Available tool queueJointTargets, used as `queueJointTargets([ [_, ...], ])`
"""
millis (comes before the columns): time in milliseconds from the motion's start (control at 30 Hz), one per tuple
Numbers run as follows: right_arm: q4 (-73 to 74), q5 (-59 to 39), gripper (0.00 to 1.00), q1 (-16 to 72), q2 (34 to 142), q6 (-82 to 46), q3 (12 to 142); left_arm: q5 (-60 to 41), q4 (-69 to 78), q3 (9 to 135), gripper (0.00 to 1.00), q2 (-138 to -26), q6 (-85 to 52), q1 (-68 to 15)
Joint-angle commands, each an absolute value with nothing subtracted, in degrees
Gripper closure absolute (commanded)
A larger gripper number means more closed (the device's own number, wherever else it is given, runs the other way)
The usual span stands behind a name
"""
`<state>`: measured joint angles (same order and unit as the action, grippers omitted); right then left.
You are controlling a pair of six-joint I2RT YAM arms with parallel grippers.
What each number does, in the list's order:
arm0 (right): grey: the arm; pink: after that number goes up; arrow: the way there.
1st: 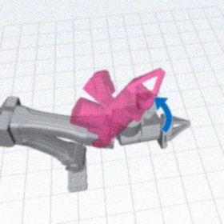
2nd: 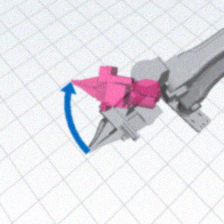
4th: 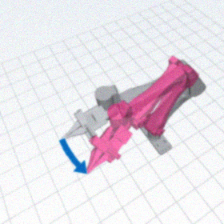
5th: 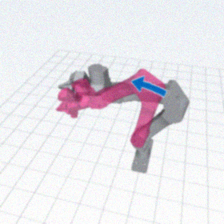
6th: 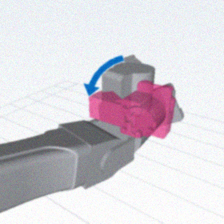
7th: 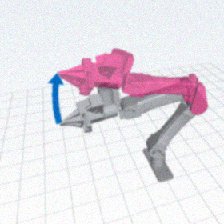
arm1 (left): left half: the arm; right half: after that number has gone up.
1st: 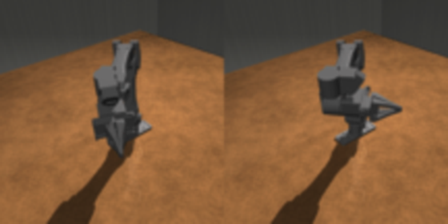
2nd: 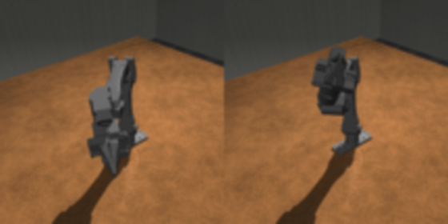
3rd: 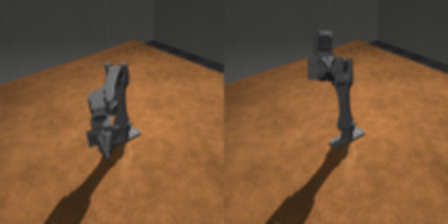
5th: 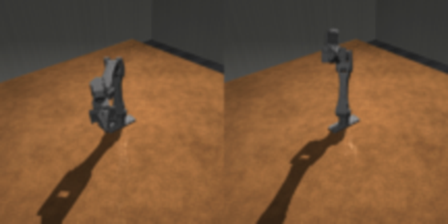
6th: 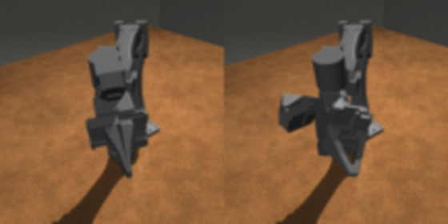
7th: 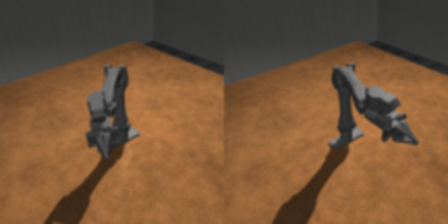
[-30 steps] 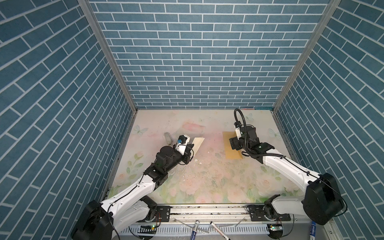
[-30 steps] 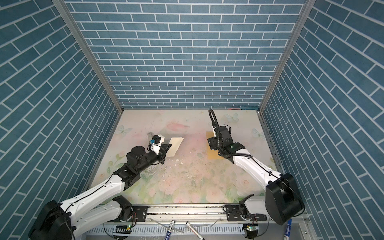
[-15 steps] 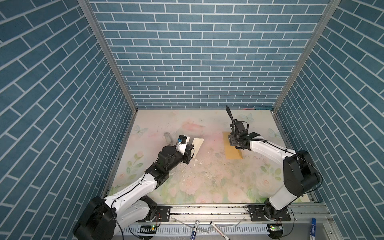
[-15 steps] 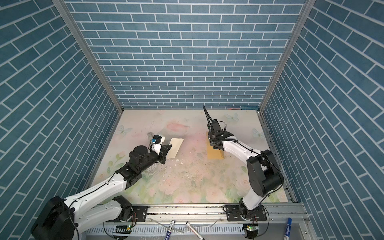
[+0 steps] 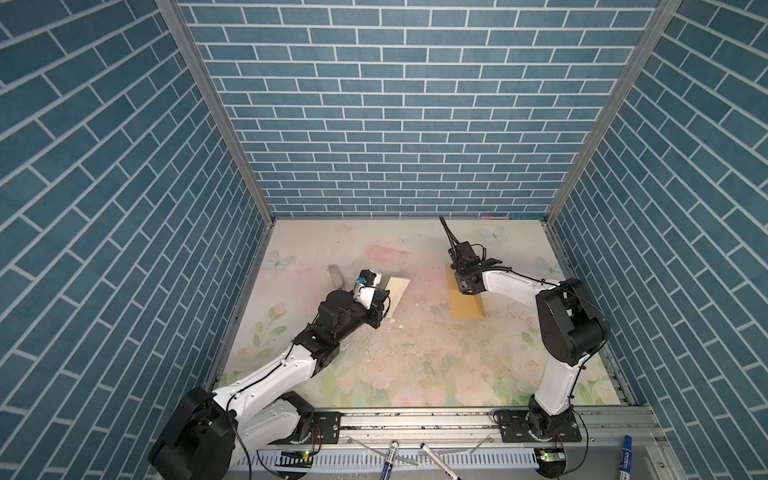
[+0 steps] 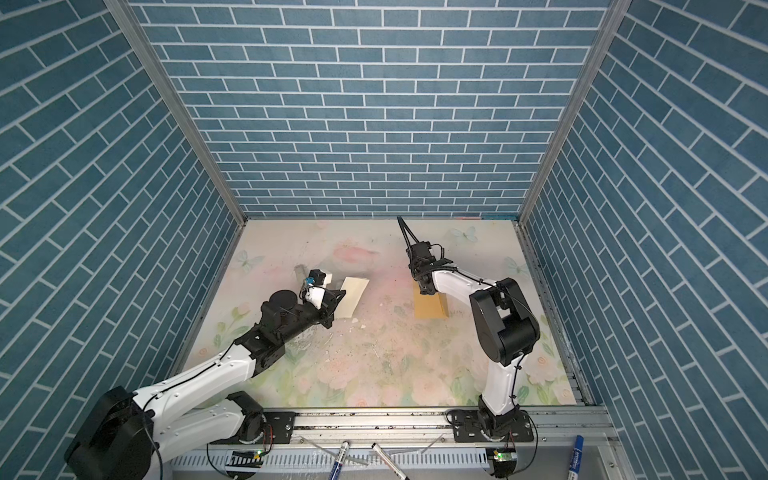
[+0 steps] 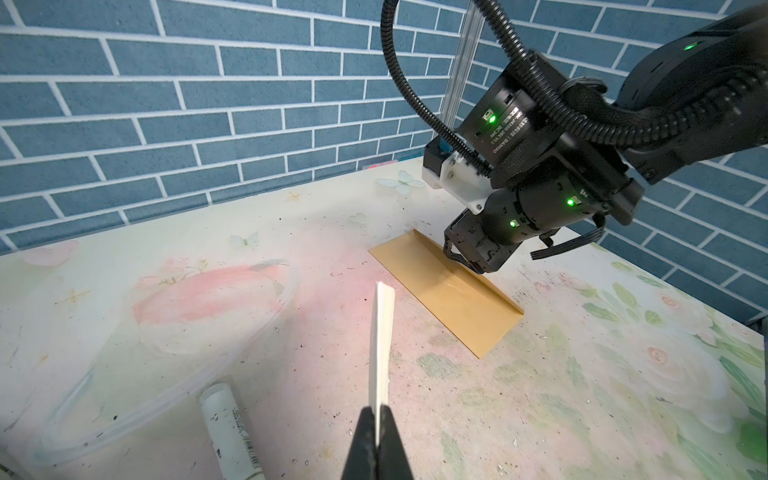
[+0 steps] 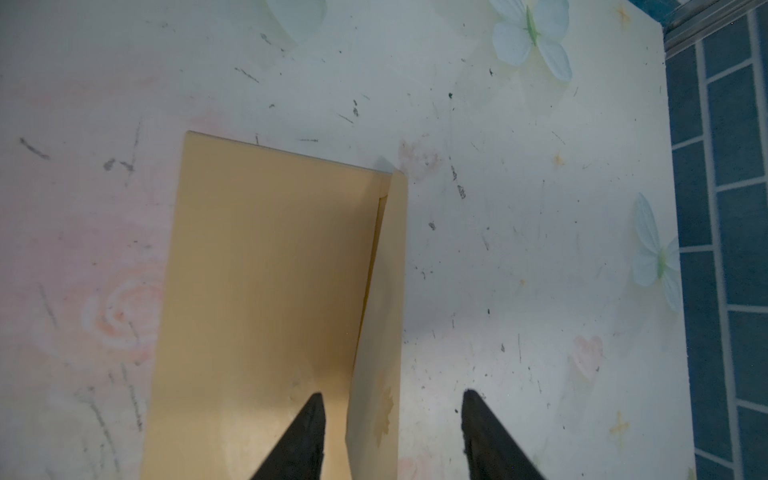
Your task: Place the letter into the envelope and seal it
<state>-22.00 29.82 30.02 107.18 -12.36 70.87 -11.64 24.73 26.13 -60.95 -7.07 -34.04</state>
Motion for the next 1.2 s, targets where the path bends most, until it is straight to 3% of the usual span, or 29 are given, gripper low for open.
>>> queueJointTargets([
  [0,-23.6,31.5,0.52,29.9,109.0,-15.3,74.4,-12.4,25.8,27.8,1.00,-61.5,-7.2,-34.2],
  [367,-25.3,31.7,0.76,30.1,112.4,-16.2,75.6,-12.7,26.3,27.9,1.00,-62.1,-7.3,-34.2],
  [600,-26.2,30.7,1.00,30.1,112.9,-17.3,76.2,-12.7,26.6,27.9,1.00,-62.0,-7.4,-34.2],
  [867,-24.0,21.4,1.00,30.1,107.4,-19.4,75.0,-12.9,27.2,27.8,1.00,-61.8,-7.8,-34.2],
  [1167,-16.7,-0.3,1.00,30.1,97.5,-23.9,70.3,-14.3,29.4,28.0,1.00,-62.0,-9.3,-34.2],
])
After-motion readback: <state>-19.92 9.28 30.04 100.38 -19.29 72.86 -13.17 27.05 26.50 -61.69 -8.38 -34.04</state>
